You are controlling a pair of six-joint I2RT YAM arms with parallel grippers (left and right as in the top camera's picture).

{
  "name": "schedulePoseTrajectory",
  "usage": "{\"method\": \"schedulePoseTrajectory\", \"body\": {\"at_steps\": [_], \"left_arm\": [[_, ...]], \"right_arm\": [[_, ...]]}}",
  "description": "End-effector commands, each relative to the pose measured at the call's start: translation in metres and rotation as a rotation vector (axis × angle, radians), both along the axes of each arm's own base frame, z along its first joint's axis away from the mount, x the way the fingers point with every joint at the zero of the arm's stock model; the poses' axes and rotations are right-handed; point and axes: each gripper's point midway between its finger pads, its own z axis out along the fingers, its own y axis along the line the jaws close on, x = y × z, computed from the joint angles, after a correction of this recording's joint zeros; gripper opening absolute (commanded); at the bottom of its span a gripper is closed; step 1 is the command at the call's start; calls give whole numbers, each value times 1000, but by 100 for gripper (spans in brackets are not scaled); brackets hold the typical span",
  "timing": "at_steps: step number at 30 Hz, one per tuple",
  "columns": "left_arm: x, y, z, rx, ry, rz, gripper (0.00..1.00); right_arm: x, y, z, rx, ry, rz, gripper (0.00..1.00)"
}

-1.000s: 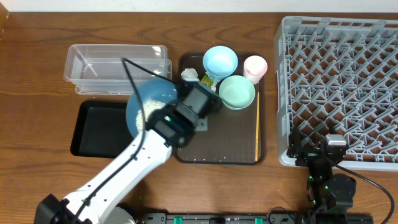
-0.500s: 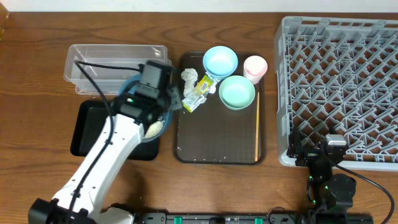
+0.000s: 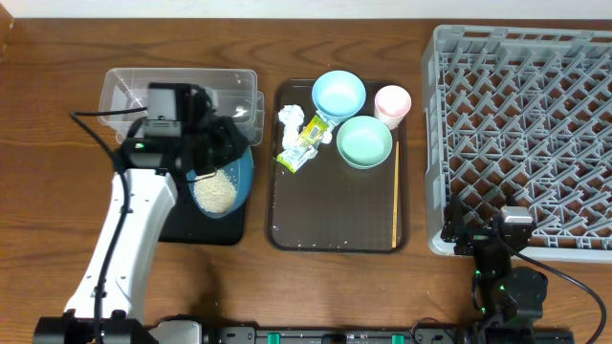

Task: Sort waste into correct bins and load items into the dishwasher rack
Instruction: 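Lift the blue plate and carry it over the black tray, then tilt the blue plate to pour the rice onto the black tray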

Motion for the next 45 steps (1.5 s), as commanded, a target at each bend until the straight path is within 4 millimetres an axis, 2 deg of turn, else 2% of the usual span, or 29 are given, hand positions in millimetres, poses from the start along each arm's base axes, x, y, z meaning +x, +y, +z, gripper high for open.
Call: {"method": "schedulePoseTrajectory", "body": {"at_steps": [1,16,26,32,39,45], "left_arm": [[-3,-1,17,-106,-32,-41,6],[-5,15,44,-339,-59,-40,6],[-14,45,39,-380,7,68,6],[-18,45,62,-535,-34,28,6],[-23,48,80,-630,-91,-15,6],[-27,49,79,-642,-70,-5,6]], "right_arm": [[0,-3,-1,12,1,-15,99],[0,-3,-1,12,1,-15,99],[0,-3,-1,12,1,-16,99],[0,-3,-1,12,1,-16,99],[0,-3,-1,12,1,-15,99],[0,-3,-1,12,1,-16,99]]}}
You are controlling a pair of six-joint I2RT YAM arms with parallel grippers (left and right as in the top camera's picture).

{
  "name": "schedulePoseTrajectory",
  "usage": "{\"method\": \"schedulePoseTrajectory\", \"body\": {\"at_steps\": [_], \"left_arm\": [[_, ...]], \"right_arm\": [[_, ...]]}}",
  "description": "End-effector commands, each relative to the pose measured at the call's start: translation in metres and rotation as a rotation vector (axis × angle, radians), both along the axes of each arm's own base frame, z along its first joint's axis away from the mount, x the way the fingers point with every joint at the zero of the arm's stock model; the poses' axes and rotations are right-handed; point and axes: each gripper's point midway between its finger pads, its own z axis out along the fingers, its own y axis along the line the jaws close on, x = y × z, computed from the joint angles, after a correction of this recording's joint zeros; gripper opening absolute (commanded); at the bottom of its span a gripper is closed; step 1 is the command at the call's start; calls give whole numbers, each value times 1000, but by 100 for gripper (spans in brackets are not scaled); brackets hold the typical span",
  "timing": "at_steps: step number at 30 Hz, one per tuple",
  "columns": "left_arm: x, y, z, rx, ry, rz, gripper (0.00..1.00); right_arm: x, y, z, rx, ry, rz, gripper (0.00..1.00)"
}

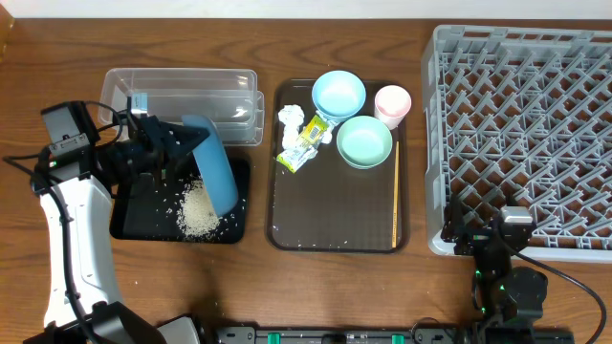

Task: Sort waste into correct bins and load items into the dishwasher rack
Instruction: 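Tilt the blue plate to pour the rice onto the black tray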

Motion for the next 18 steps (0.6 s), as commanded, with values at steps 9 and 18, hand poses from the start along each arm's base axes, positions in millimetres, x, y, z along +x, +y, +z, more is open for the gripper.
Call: {"method": "schedulePoseTrajectory", "body": {"at_steps": [9,18], "left_arm": [[-12,-5,14,-25,-101,-60,6],[-18,9,5,-1,-60,-15,6]], "right_arm": [[0,-3,-1,12,1,-15,99],[0,-3,-1,12,1,-16,99]]}}
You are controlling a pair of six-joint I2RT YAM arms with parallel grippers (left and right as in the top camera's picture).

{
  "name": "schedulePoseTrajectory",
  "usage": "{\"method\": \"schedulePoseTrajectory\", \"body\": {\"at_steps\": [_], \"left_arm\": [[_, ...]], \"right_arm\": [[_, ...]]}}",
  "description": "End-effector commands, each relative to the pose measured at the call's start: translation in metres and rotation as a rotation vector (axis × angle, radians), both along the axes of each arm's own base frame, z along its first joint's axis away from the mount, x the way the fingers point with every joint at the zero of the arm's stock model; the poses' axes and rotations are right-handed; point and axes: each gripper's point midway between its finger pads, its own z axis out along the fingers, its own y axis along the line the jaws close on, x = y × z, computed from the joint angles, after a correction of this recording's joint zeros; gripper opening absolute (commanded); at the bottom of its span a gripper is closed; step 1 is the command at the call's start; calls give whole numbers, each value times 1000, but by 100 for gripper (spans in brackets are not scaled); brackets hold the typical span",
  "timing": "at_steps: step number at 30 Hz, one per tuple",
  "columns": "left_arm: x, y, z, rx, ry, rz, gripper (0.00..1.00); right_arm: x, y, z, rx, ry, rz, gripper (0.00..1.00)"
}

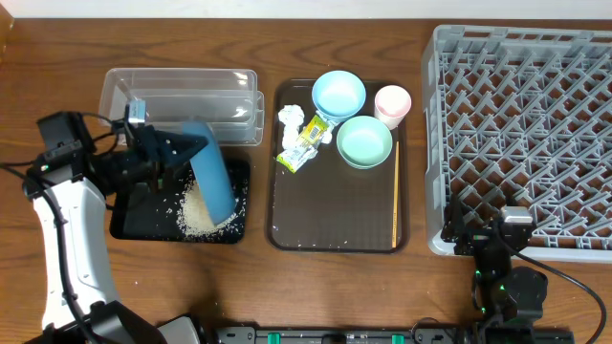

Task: Sort waste into correct bins and load items into the dishwasher rack
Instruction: 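Tilt the blue plate to pour the rice onto the black tray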

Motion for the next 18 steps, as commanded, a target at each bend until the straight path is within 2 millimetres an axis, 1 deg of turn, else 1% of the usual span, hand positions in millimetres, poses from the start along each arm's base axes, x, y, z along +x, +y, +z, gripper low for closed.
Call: {"method": "schedulePoseTrajectory", "body": {"at_steps": [1,2,4,5,7,10,13,15,16,18], "left_arm": [[-1,7,4,45,-75,2,6],[-1,10,2,51,-66,12,6],[-3,10,7,18,-73,11,6],[-3,10,10,24,-116,0,6],[0,14,10,62,-162,-5,6],[-5,9,13,15,-144,-13,6],[-6,10,10,32,-137,-13,6],[-14,2,17,-38,-120,-28,6],[-17,-1,24,-59,-163,-48,6],[-18,-2,24,-32,-212,-65,6]], "right_arm": [[0,-3,-1,12,1,-15,99],[0,-3,-1,12,1,-15,99],[0,-3,-1,12,1,-15,99],[0,-3,-1,12,1,-15,99],[0,-3,-1,12,1,-15,99],[0,-3,-1,12,1,-15,99],[0,-3,-1,12,1,-15,99],[0,-3,-1,12,1,-15,99],[0,-3,-1,12,1,-15,99],[0,-3,-1,12,1,-15,99]]}}
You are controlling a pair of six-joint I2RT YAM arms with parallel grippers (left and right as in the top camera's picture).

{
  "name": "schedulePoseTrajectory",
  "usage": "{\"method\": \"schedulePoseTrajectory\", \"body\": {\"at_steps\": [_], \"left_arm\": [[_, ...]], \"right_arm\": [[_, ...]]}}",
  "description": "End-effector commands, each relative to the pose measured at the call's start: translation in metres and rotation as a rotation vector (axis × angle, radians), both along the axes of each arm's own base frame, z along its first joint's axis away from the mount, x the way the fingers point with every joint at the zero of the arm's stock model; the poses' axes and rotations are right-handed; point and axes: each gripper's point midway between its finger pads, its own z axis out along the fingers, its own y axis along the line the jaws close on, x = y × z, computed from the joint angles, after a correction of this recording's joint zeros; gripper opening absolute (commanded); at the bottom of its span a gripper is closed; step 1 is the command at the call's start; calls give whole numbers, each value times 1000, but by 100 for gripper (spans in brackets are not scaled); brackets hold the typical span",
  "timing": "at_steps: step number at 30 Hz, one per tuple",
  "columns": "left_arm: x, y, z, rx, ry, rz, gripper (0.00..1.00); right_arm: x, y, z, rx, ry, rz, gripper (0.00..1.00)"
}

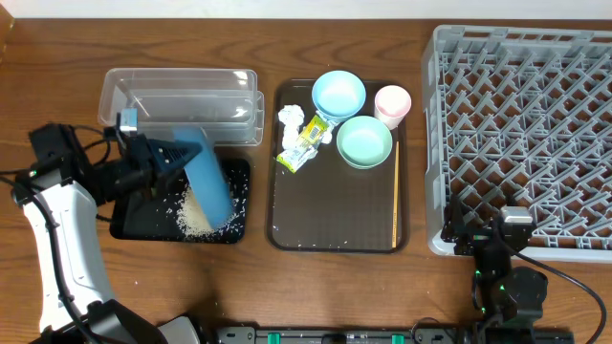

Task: Sort waste into correct bins and load items into the dishwasher rack
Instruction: 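Tilt the blue plate to pour the rice onto the black tray, then carry the blue plate back and set it on the brown tray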

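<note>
My left gripper is shut on the rim of a blue bowl, tipped on its side over the black bin. A heap of rice lies in that bin under the bowl. On the brown tray sit a light blue bowl, a green bowl, a pink cup, crumpled white paper, a yellow-green wrapper and a chopstick. The grey dishwasher rack stands at the right. My right gripper rests at the rack's front edge; its jaws are not discernible.
A clear plastic bin stands behind the black one. A few grains of rice lie scattered on the tray's front part. Bare wooden table runs along the front.
My left arm has shifted a little further left, and the tipped blue bowl went with it, slightly lower over the rice heap. The right arm has not moved.
At first my left gripper held the blue bowl nearly upright over the black bin, full of rice. Then the bowl was tipped on its side with the rice lying in the bin. It has stayed tipped since, drifting left with the arm.
</note>
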Motion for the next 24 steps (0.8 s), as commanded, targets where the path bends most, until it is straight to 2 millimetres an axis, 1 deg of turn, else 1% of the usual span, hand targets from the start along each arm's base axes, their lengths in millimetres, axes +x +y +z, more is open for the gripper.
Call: {"method": "schedulePoseTrajectory", "body": {"at_steps": [1,3,5,6,9,11,13,15,16,20,24], "left_arm": [[-5,-5,16,-4,-138,-40,6],[-10,-9,19,-36,-114,-43,6],[-14,-13,26,-38,-157,-55,6],[-15,-13,26,-15,-175,-58,6],[-19,-11,19,81,-162,-53,6],[-26,-15,22,92,-154,-55,6],[-33,-21,30,107,-184,-67,6],[-41,-31,37,139,-227,-92,6],[-46,-36,38,173,-239,-110,6],[-69,-59,25,353,-213,-195,6],[-92,-83,17,439,-156,-274,6]], "right_arm": [[0,-3,-1,12,2,-16,99],[0,-3,-1,12,2,-15,99],[0,-3,-1,12,2,-15,99],[0,-3,-1,12,2,-16,99],[0,-3,-1,12,2,-15,99],[0,-3,-1,12,2,-16,99],[0,-3,-1,12,2,-16,99],[0,-3,-1,12,2,-15,99],[0,-3,-1,12,2,-15,99],[0,-3,-1,12,2,-16,99],[0,-3,-1,12,2,-15,99]]}}
